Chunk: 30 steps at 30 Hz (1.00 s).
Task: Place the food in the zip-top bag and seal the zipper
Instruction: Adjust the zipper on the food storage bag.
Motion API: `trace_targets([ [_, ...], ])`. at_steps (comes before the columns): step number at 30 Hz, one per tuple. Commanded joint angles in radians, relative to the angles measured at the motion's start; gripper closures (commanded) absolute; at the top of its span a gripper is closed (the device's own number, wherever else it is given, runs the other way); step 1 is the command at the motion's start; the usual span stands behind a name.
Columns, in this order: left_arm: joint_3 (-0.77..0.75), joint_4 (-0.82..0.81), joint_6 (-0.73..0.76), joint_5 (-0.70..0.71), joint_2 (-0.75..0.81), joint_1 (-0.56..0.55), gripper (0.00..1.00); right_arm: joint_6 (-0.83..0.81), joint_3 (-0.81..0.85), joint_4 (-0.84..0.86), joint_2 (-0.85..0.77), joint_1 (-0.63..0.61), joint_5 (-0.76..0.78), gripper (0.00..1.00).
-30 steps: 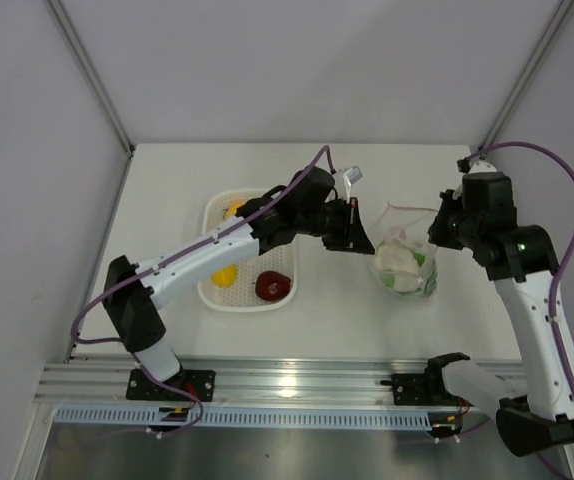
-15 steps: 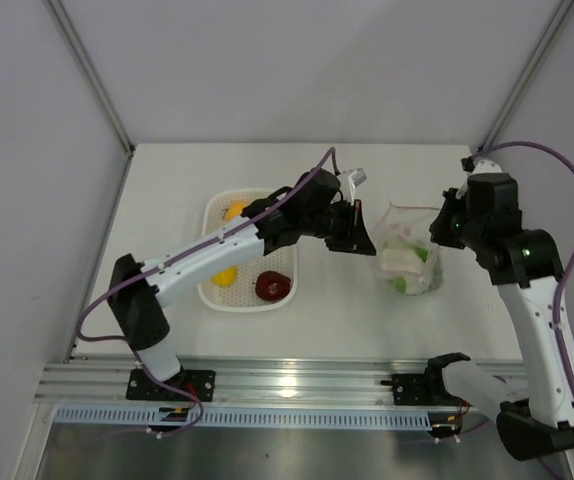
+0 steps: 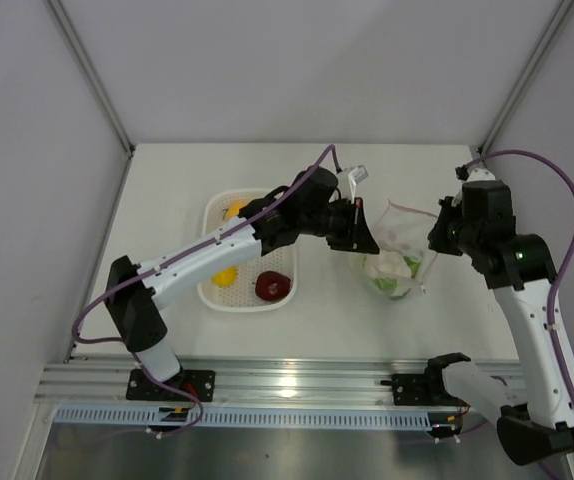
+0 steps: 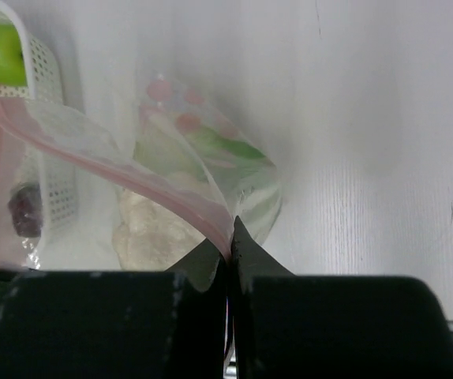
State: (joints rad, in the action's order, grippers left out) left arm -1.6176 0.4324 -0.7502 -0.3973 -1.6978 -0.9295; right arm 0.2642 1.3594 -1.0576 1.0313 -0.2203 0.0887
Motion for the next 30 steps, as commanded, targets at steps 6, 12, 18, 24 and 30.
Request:
trace_targets([
  [6,0.064,-0.039,0.034,0.027,0.049,-0.023,0.99,0.001,-0.015,0.008,-0.045,0.006,0.002,1.00],
  [12,0.065,-0.047,0.040,0.031,0.034,-0.031,0.99,0.012,-0.035,0.027,-0.082,0.004,0.028,1.00],
  [18,0.136,-0.098,0.098,0.118,0.133,-0.083,0.99,0.029,-0.066,0.011,-0.085,0.002,-0.035,1.00],
  [24,0.055,0.014,0.071,-0.102,-0.024,0.020,0.99,0.017,-0.056,-0.011,-0.006,0.004,-0.033,1.00],
  [30,0.151,-0.095,0.167,0.098,0.169,-0.059,0.99,0.006,-0.009,0.008,-0.086,0.005,0.016,1.00],
])
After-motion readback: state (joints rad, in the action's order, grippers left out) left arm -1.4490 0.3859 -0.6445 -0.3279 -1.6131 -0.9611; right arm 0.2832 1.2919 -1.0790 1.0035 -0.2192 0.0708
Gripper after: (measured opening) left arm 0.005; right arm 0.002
